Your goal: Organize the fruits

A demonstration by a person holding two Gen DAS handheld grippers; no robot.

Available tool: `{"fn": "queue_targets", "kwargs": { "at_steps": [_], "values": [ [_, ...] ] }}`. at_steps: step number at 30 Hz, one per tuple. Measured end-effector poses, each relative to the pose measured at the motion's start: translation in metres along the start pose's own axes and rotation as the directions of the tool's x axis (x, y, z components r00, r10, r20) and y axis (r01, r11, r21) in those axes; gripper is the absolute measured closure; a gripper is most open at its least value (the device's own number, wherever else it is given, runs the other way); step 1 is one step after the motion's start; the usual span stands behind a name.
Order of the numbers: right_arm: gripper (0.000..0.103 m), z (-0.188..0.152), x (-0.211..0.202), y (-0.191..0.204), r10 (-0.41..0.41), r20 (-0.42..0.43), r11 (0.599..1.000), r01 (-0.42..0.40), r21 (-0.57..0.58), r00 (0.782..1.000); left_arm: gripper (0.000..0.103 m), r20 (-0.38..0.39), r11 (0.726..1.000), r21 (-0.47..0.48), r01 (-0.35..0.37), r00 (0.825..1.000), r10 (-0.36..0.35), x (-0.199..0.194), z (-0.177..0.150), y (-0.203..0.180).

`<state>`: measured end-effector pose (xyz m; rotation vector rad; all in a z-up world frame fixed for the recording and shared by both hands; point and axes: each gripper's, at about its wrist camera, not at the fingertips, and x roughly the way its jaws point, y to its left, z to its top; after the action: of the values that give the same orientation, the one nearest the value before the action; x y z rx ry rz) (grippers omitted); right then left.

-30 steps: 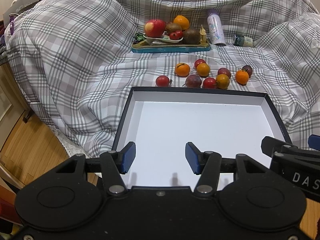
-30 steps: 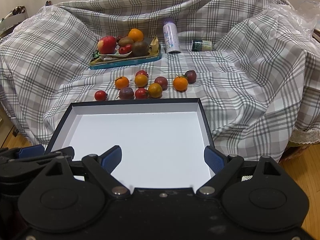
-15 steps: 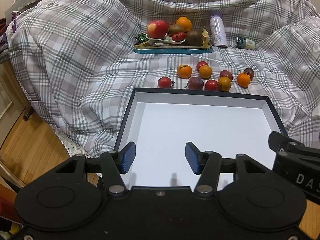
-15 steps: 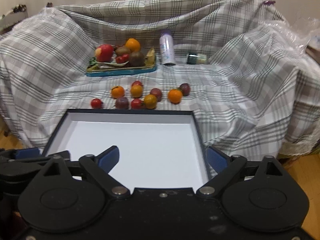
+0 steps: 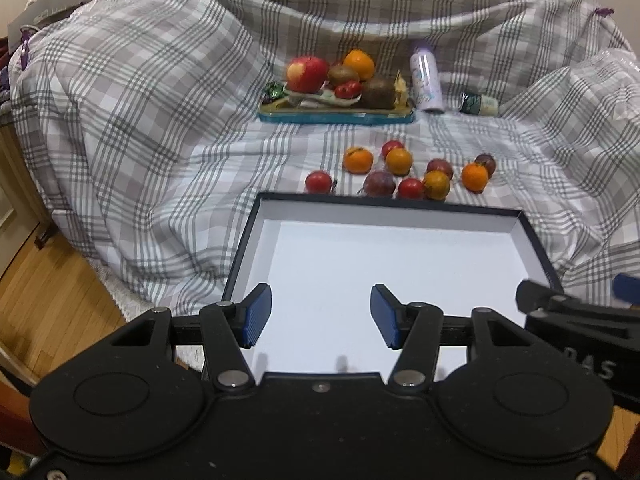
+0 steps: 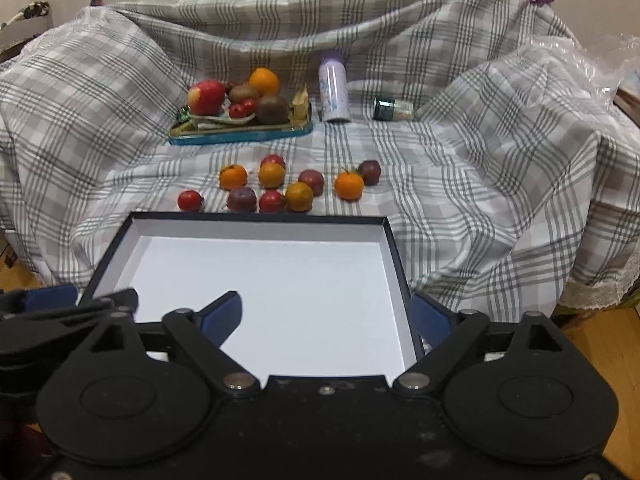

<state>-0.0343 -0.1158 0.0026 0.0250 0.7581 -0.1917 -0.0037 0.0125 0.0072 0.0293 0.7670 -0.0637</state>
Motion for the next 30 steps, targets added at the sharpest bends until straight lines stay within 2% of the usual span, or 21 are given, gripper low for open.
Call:
{"fn": "queue_targets", "kwargs": {
  "at_steps": [5,10,17,19,21,25,27,30],
  "values": [
    [0.022,0.001,0.015,-0.006,0.010,-0.038,1.000,-0.008,0.029,0.999,0.043,0.060,1.000,-0.003,-0.003,0.998,0.003,-0.001,0.001,-0.001],
    [0.028,0.005,0.023,-0.012,0.015,-0.005,0.999,-0.014,0.038,1.000,0.043,0.062,1.000,-0.004,0.003,0.998,-0.003,0.009,0.005,0.001],
    [0.029,0.029,0.042,-0.016,0.051,0.015,0.998,-0.051,0.039,0.999,0.044,0.016,1.000,-0.010,0.009,1.000,-0.008,0.032,0.021,0.008],
    [0.036,0.037,0.050,-0.016,0.066,0.010,0.997,-0.067,0.043,0.998,0.047,0.005,1.000,-0.014,0.024,1.000,-0.024,0.040,0.028,0.010],
    [0.038,0.043,0.056,-0.016,0.084,0.014,0.995,-0.085,0.046,0.996,0.047,0.003,0.999,-0.024,0.023,1.000,-0.023,0.046,0.033,0.011],
    [0.038,0.058,0.073,-0.016,0.078,0.005,0.996,-0.078,0.051,0.997,0.049,-0.019,1.000,-0.018,0.025,1.000,-0.025,0.061,0.045,0.011],
    [0.041,0.065,0.084,-0.015,0.079,-0.009,0.996,-0.079,0.047,0.997,0.054,-0.037,0.999,-0.016,0.034,0.999,-0.035,0.070,0.051,0.011],
    [0.044,0.075,0.101,-0.016,0.071,-0.013,0.996,-0.071,0.046,0.997,0.054,-0.057,0.999,-0.007,0.036,0.998,-0.036,0.085,0.059,0.009]
  ]
}}
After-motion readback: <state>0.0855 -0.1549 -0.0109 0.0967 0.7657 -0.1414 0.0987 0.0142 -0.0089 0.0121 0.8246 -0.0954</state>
